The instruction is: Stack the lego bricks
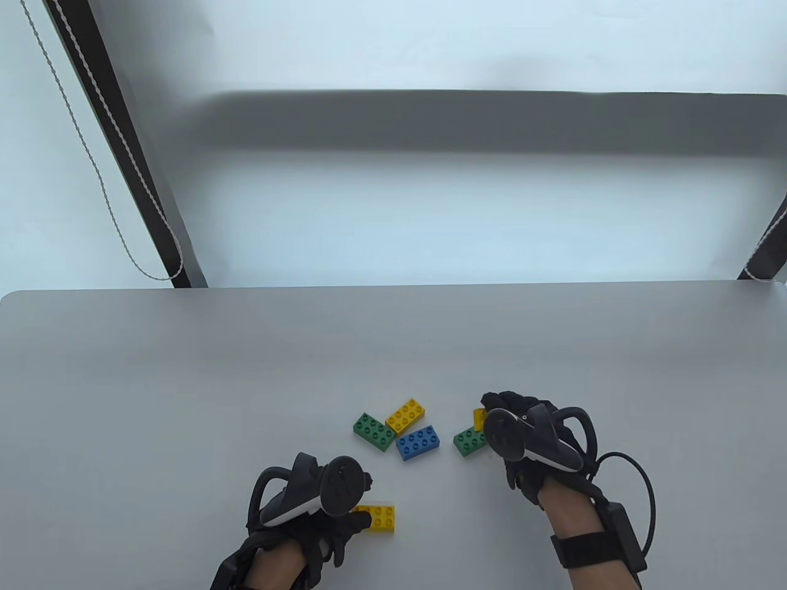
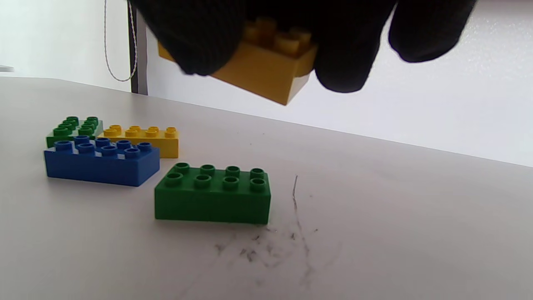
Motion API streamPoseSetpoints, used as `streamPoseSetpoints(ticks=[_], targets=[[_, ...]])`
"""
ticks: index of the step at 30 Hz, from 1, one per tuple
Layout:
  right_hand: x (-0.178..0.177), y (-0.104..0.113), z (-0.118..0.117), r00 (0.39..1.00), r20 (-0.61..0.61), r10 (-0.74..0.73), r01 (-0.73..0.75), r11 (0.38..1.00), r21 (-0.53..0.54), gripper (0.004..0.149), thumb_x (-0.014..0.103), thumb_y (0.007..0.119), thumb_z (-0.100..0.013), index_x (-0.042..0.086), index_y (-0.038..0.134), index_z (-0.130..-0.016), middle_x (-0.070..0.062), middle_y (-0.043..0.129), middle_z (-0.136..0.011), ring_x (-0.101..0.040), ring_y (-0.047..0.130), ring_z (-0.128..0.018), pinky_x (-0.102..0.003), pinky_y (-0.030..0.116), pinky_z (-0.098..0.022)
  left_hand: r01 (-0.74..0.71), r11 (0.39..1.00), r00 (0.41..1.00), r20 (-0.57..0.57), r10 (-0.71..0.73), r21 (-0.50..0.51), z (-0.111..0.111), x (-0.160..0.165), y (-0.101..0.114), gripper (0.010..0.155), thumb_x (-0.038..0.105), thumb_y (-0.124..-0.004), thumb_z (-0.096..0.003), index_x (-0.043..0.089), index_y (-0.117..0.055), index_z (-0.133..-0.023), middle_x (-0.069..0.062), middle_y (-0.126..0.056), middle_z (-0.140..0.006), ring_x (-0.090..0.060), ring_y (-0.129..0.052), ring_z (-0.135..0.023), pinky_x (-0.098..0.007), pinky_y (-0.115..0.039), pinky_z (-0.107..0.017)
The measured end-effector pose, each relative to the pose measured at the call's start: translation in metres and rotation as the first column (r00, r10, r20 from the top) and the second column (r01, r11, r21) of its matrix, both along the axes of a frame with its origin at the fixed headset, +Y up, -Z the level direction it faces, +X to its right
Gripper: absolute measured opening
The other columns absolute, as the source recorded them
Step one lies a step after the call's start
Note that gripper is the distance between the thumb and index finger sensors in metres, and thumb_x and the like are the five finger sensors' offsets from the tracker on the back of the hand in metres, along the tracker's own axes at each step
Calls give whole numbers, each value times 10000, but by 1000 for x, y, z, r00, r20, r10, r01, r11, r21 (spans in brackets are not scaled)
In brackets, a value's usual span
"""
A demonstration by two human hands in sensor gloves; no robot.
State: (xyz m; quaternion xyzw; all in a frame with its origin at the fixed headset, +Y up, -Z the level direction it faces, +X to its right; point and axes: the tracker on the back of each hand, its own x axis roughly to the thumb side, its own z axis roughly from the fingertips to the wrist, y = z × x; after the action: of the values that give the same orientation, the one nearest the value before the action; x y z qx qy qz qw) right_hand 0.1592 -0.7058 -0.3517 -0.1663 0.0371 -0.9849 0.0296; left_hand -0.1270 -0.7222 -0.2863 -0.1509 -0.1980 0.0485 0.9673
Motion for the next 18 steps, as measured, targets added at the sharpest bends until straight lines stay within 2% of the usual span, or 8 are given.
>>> streamPoseSetpoints(ticks=[5,11,14,18], targets=[[-18,2,20,997,-78,-23,25,999,32,664,353,824,-360,171,571,-946,-128,735,-923,-398,861,-789,-618,724,-585,17,1000,1000,13,-17,-16,-1,4,-5,664,527,-813,-378,265,-676,-973,-64,-763,-1040,-331,-766,-936,-616,-610,-688],[-36,-12,42,985,-153,-84,92,994,50,661,363,837,-355,160,607,-939,-135,755,-903,-398,878,-759,-617,733,-574,60,997,998,28,-59,-39,-2,8,-14,671,526,-816,-376,266,-668,-977,-69,-752,-1046,-334,-760,-939,-615,-608,-687],[-45,-22,48,979,-184,-92,93,996,-4,659,367,841,-353,148,623,-935,-140,768,-892,-399,889,-743,-615,742,-562,74,995,997,15,-73,-66,-3,8,-17,678,524,-822,-376,264,-662,-981,-72,-739,-1055,-341,-752,-944,-620,-600,-690],[-56,-25,55,969,-229,-91,91,996,-9,658,379,843,-350,138,638,-927,-137,782,-878,-392,901,-726,-608,751,-556,110,988,994,15,-109,-108,-5,7,-23,684,520,-832,-374,263,-656,-984,-72,-725,-1064,-346,-747,-947,-620,-599,-690]])
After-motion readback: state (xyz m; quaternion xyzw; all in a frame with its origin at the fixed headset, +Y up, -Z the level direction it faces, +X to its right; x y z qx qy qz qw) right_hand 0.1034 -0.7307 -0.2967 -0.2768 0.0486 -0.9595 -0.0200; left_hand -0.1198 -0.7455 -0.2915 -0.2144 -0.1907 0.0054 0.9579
